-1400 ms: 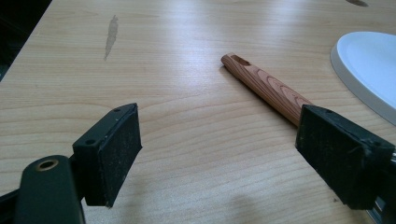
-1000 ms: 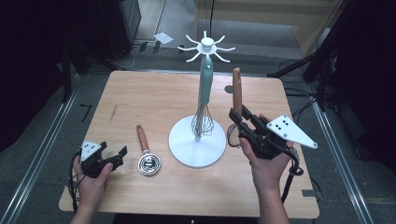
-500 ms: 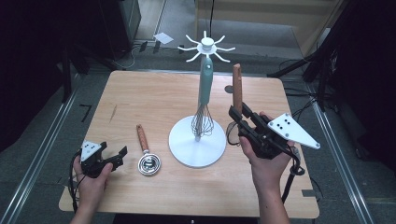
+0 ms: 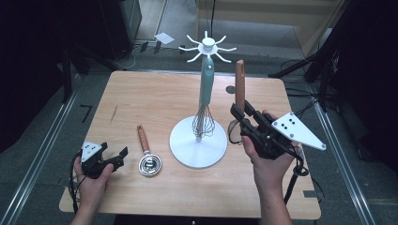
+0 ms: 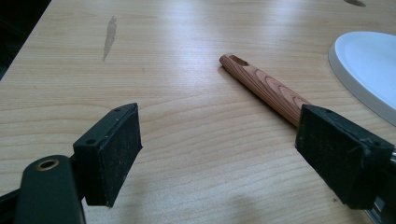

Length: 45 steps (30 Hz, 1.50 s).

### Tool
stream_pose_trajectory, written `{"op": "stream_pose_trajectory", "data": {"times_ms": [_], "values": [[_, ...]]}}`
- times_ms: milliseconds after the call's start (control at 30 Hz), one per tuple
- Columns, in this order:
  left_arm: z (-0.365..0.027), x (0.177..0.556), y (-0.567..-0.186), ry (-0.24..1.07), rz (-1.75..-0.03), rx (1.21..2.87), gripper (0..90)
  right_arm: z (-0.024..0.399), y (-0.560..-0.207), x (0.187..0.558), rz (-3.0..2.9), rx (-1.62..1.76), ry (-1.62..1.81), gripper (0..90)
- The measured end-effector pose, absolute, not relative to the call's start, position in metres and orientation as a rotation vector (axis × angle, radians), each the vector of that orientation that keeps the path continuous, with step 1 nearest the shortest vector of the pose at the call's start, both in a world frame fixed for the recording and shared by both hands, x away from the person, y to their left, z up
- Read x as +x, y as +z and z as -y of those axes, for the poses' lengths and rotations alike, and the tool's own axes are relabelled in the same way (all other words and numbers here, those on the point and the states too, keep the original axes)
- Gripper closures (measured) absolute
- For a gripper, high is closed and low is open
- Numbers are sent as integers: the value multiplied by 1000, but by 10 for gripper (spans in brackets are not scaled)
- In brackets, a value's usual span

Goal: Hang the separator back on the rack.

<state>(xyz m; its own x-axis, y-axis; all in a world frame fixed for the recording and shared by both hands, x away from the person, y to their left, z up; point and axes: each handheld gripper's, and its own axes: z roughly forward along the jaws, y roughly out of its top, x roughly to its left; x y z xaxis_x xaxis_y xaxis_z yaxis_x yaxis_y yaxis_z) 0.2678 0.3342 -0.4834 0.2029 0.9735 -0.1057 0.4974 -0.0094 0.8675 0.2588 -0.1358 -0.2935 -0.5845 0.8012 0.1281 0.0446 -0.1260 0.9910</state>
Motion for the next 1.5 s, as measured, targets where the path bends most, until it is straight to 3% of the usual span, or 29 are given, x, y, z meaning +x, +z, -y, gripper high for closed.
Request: {"op": "stream_pose_trajectory", "data": {"times_ms": [1500], "values": [[-334, 268, -483, 712, -1419, 1628, 150, 111, -290, 275, -1626, 915, 1710, 706]]}}
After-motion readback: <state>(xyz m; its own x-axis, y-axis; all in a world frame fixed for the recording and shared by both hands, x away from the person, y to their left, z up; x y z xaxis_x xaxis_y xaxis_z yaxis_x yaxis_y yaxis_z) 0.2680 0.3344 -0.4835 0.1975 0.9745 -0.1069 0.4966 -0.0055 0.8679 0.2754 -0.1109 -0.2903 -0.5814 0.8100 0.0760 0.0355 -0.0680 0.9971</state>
